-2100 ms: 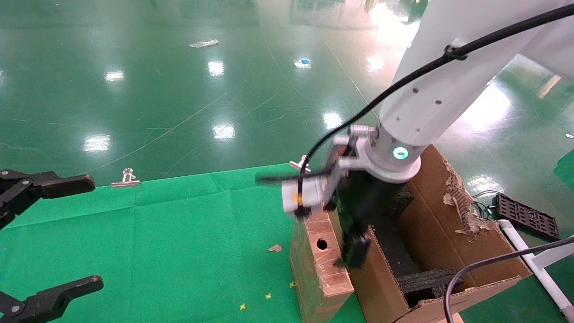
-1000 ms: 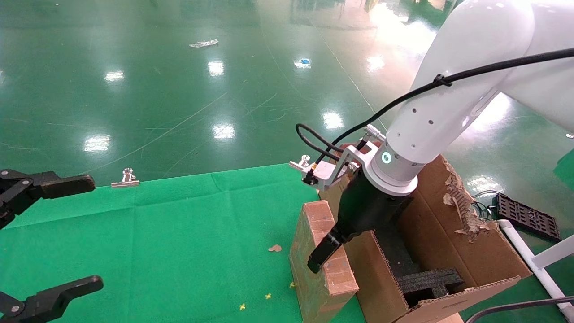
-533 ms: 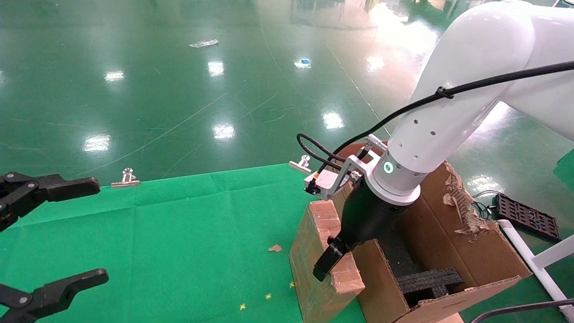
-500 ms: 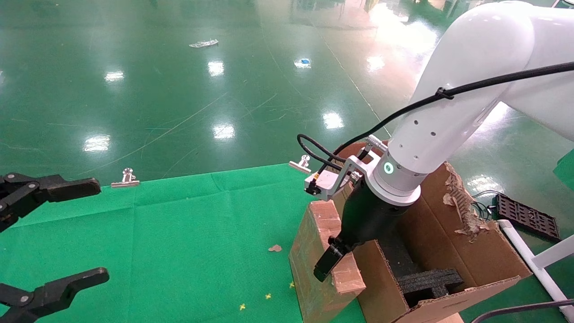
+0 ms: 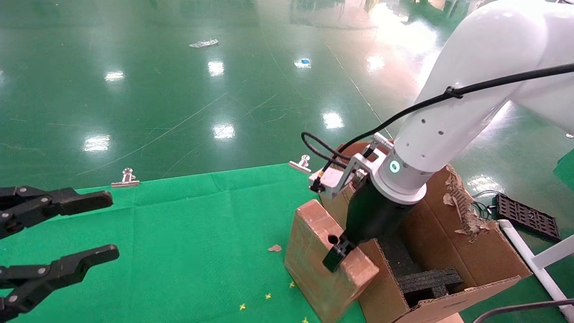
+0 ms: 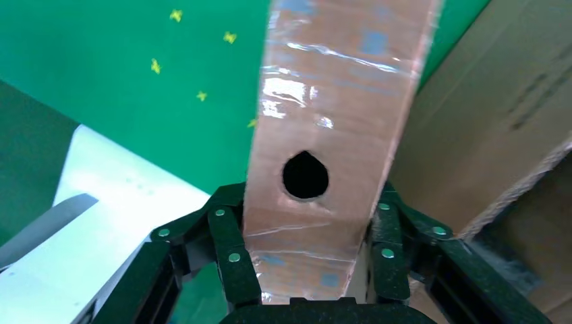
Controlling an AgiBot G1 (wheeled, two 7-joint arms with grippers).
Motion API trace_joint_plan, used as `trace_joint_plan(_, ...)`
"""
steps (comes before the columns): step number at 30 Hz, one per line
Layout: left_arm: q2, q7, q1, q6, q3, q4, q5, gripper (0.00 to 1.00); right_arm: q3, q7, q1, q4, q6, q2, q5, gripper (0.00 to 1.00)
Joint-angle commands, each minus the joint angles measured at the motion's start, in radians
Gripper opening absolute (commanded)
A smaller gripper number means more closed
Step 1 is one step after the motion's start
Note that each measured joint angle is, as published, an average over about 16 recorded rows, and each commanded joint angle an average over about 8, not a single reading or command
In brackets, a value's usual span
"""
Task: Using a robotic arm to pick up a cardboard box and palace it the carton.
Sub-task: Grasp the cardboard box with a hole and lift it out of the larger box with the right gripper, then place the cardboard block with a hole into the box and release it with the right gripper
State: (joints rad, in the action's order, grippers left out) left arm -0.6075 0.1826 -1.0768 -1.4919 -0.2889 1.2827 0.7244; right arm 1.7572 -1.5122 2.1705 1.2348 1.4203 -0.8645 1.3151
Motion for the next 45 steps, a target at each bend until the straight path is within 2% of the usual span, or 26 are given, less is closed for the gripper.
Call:
trace_joint_plan(1, 0.000, 0.000, 0.000, 0.000, 0.000, 0.000, 0.000, 0.00, 0.000, -0.002, 0.006, 0.007, -0.002, 0.002, 0.006, 0.00)
trace_joint_plan(4, 0.000, 0.000, 0.000, 0.000, 0.000, 0.000, 0.000, 0.00, -0.039, 0.055, 0.038, 0.016, -0.042, 0.048, -0.009, 0.00)
trace_joint_plan(9, 0.000, 0.000, 0.000, 0.000, -0.001, 0.000, 0.000, 0.00, -0.129, 0.188, 0.123, 0.006, -0.128, 0.172, -0.034, 0.00)
trace_joint_plan(14, 0.000, 0.000, 0.000, 0.000, -0.001, 0.000, -0.001, 0.00, -0.186, 0.270, 0.212, -0.035, -0.177, 0.290, -0.004, 0.00)
trace_joint_plan(19, 0.001, -0.001, 0.000, 0.001, -0.001, 0.000, -0.001, 0.00, -0.188, 0.295, 0.274, -0.089, -0.168, 0.366, 0.087, 0.00)
trace_joint_plan(24, 0.001, -0.001, 0.000, 0.001, -0.002, 0.000, -0.001, 0.01, -0.161, 0.288, 0.297, -0.135, -0.121, 0.415, 0.168, 0.00)
trace_joint_plan(25, 0.001, -0.001, 0.000, 0.001, -0.002, 0.000, -0.001, 0.08, -0.156, 0.284, 0.298, -0.144, -0.109, 0.424, 0.178, 0.00)
trace_joint_plan(32, 0.001, -0.001, 0.000, 0.001, -0.002, 0.000, -0.001, 0.95, -0.111, 0.243, 0.262, -0.215, -0.053, 0.467, 0.214, 0.00)
trace_joint_plan(33, 0.001, -0.001, 0.000, 0.001, -0.002, 0.000, -0.001, 1.00, -0.103, 0.239, 0.250, -0.225, -0.052, 0.470, 0.218, 0.00)
trace_joint_plan(45, 0.001, -0.001, -0.001, 0.001, -0.003, 0.000, -0.002, 1.00, -0.025, 0.231, 0.059, -0.349, -0.145, 0.417, 0.227, 0.00)
